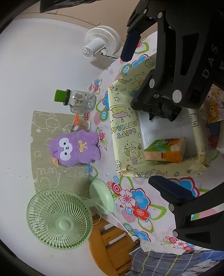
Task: Organize soft objects
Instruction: 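Carry the tissue box and black bundle into the fabric box and release both, then move both tools back toward the remaining items in front of the box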
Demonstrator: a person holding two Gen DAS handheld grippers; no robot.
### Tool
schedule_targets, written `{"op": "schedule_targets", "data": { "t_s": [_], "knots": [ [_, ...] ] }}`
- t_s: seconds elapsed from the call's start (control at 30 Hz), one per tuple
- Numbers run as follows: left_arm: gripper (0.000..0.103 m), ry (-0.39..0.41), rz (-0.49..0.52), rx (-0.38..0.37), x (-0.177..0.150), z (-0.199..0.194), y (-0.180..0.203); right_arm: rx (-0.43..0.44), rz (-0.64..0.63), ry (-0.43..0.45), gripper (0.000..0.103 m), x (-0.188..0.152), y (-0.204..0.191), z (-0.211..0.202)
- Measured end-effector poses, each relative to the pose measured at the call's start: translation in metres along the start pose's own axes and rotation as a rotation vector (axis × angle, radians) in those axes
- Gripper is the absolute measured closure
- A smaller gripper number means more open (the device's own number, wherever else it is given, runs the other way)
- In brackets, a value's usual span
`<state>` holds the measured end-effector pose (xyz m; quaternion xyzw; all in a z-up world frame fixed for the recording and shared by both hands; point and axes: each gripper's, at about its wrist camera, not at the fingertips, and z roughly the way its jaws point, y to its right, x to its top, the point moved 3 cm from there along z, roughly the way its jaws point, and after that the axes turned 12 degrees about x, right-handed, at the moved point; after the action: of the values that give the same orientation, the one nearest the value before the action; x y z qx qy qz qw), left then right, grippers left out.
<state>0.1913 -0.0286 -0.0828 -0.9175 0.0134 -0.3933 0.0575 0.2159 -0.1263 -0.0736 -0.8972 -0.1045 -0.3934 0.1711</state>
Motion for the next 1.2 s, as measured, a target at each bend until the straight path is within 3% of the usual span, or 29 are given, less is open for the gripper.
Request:
{"op": "schedule_targets", "data": {
  "t_s": [0.7, 1.2],
  "knots": [
    [0.008, 0.103, -0.007, 0.008, -0.017, -0.076, 0.005, -0.021, -0.022, 0.115, 0.005, -0.021, -0.021, -0.081],
    [0.008, 0.138, -0.008, 0.004, -0.039, -0.109, 0.007, -0.046, -0.036, 0.154, 0.004, -0.044, -0.032, -0.119]
  ]
}}
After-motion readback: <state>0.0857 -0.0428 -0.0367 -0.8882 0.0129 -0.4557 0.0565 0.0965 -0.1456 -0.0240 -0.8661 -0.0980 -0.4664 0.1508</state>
